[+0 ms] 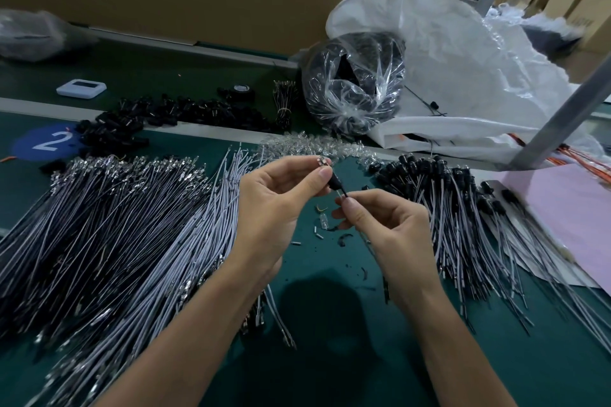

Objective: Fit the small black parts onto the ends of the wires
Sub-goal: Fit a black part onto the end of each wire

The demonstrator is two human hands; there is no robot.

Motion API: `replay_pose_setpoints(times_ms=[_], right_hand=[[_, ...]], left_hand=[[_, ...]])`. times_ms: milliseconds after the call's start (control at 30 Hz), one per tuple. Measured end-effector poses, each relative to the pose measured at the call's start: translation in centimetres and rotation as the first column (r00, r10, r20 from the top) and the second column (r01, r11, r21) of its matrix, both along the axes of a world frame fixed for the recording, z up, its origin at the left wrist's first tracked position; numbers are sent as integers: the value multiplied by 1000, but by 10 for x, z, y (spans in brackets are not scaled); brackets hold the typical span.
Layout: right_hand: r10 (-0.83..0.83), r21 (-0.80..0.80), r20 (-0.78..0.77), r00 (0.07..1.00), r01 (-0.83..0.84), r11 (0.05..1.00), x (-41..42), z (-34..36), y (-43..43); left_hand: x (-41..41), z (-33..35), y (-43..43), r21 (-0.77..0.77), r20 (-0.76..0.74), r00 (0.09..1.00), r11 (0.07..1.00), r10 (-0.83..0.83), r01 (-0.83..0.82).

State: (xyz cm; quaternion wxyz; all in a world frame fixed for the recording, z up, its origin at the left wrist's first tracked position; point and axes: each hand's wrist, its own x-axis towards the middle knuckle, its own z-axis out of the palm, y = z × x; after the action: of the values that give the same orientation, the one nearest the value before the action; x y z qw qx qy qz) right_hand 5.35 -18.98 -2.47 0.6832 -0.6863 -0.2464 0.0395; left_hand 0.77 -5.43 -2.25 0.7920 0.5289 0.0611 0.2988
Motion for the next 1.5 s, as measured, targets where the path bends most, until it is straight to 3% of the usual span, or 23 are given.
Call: replay_pose_setpoints(times_ms=[700,1233,1500], right_hand=[[-48,-20,61,997,49,999,-1,-6,4],[-17,4,9,1000,17,1000,1,-4,2],[-2,49,-47,999,4,999,0,-4,4]], left_hand=[[-3,5,-1,-43,3,999,998,37,-37],[-2,3,6,-56,27,998,996,-63,64],[-1,1,3,-132,33,993,984,-116,120]])
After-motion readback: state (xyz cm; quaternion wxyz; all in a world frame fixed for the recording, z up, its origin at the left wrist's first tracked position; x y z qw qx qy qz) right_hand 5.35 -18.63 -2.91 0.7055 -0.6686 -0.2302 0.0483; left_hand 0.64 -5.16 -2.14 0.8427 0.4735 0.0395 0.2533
